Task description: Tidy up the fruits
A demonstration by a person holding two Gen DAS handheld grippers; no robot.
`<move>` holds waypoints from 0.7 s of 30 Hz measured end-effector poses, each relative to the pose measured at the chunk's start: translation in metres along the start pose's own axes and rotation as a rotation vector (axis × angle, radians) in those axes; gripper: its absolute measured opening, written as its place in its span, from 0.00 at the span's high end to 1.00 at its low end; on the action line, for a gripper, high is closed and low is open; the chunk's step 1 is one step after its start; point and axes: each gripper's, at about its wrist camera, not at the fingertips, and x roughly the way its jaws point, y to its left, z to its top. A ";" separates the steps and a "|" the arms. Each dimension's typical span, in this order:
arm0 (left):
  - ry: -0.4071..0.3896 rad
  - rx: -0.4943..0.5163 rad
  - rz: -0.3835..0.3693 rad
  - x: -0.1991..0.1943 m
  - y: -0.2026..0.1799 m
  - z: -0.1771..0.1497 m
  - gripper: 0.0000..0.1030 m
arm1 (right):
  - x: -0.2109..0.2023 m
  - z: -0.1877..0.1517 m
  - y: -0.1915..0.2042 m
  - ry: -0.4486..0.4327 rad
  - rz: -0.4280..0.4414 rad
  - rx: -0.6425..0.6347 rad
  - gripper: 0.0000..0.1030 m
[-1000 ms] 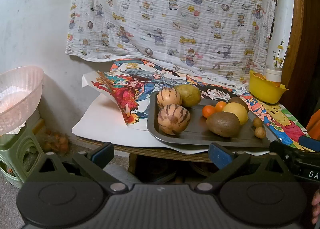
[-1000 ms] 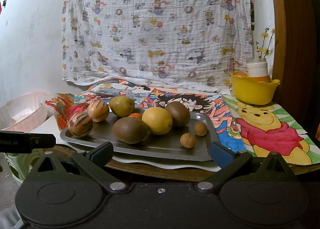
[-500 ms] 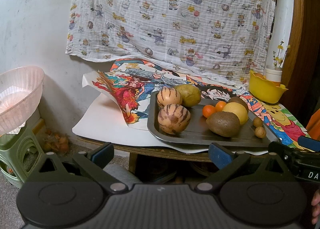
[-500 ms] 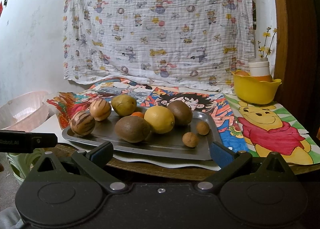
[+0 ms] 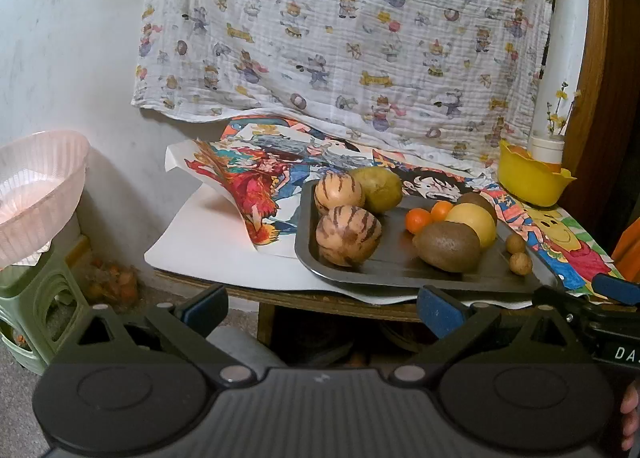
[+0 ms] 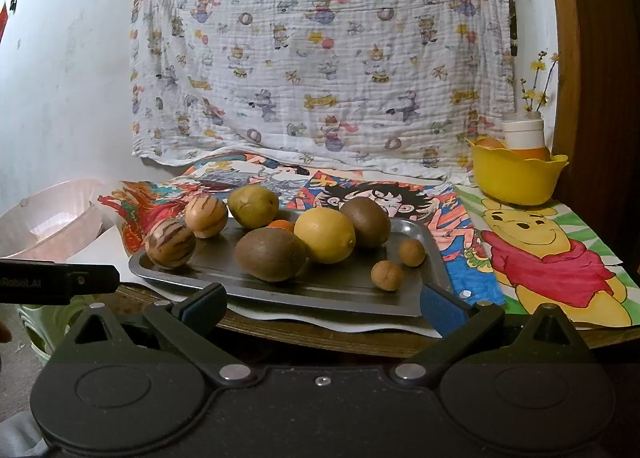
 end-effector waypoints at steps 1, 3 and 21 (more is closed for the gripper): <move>0.000 0.000 -0.004 -0.001 0.000 -0.001 0.01 | 0.000 0.000 -0.001 0.000 0.000 0.000 0.01; 0.001 0.003 -0.006 -0.001 0.000 -0.001 0.01 | 0.001 0.000 0.000 0.005 0.004 0.000 0.01; 0.011 0.054 0.006 -0.002 -0.010 0.000 0.01 | 0.001 -0.001 0.002 0.016 0.019 -0.005 0.01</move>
